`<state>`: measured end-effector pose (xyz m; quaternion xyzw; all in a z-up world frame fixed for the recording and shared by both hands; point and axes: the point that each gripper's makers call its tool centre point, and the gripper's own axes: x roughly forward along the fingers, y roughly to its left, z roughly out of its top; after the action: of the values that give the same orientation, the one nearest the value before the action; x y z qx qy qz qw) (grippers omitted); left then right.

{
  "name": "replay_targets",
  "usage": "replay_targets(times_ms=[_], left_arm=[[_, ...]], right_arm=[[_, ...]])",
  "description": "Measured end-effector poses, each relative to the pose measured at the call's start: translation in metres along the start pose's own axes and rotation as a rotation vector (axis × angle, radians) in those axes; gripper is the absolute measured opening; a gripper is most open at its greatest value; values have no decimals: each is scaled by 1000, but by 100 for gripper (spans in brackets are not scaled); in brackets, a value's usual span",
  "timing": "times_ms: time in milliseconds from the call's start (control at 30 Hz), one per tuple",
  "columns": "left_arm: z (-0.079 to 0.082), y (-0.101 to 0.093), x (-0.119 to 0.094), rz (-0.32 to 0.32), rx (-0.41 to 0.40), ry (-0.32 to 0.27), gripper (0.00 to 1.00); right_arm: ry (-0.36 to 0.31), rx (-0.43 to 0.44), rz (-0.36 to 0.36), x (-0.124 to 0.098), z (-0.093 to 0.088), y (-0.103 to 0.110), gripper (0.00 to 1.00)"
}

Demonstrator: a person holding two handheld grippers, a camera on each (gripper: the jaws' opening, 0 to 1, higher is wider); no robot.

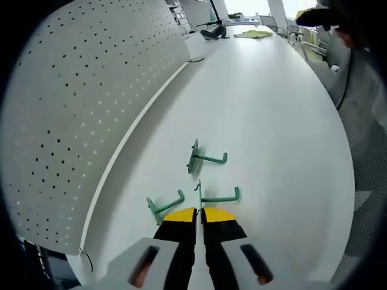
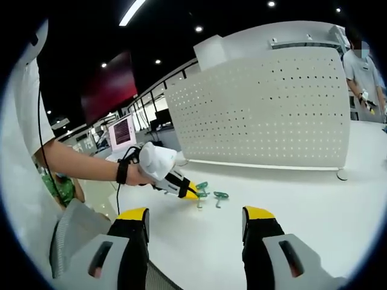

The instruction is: Insert the hook assembly into the mounting plate slot until the hook locks in place.

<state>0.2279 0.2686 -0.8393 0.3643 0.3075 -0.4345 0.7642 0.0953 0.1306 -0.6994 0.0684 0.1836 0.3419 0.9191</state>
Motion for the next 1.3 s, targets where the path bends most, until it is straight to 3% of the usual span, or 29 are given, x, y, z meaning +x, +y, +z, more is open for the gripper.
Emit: replay_targets(times_ms=[467, 733, 1300], left_arm=[[18, -6, -23, 37, -114, -84, 3], [28, -8, -39, 62, -179, -136, 3], [44, -30, -65, 70, -332, -255, 3]], right_arm=[[-10, -15, 32, 4, 7, 7, 63], [-9, -39, 73, 8, 8, 16, 55], [-8, -67, 113, 13, 14, 27, 53]])
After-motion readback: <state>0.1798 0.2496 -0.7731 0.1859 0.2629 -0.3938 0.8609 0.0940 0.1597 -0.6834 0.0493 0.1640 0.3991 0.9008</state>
